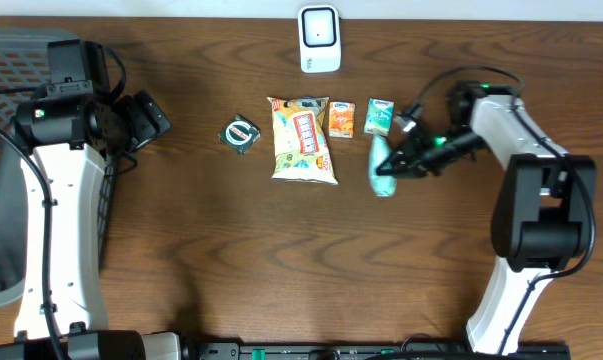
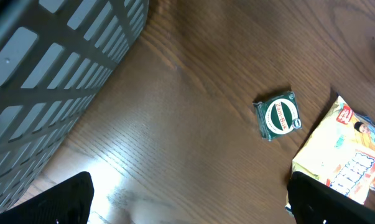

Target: Scan the item barcode

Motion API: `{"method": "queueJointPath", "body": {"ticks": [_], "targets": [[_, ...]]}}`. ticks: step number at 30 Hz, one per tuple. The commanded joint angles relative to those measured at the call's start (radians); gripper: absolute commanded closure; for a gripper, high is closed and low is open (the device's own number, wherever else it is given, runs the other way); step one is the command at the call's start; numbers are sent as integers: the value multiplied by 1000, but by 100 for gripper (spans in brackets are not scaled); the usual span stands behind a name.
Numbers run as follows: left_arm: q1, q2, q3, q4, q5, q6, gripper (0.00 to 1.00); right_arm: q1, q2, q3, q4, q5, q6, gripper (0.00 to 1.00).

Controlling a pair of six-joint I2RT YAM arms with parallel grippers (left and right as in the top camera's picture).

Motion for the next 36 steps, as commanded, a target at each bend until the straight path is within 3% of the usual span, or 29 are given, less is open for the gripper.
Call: {"method": "queueJointPath", "body": {"ticks": [1, 10, 15, 20, 25, 29, 32, 36], "targets": [[2, 0, 7, -3, -6, -9, 2, 51, -12, 6, 43, -196, -66, 99], [2, 0, 7, -3, -6, -9, 2, 96, 27, -164, 187, -409, -65, 99], [2, 0, 7, -3, -6, -9, 2, 91, 81, -285, 274, -413, -21, 98], [2, 0, 7, -3, -6, -9, 2, 58, 90, -271, 259, -144, 60, 90], [2, 0, 7, -3, -6, -9, 2, 9, 75, -149, 95, 175, 133, 84], [2, 0, 7, -3, -6, -9, 2, -4, 52, -26, -38, 351, 135, 65], [2, 0, 7, -3, -6, -9, 2, 3, 50, 56, -116, 435, 142, 57], [2, 0, 7, -3, -6, -9, 3, 20, 50, 124, -170, 444, 144, 57]]}}
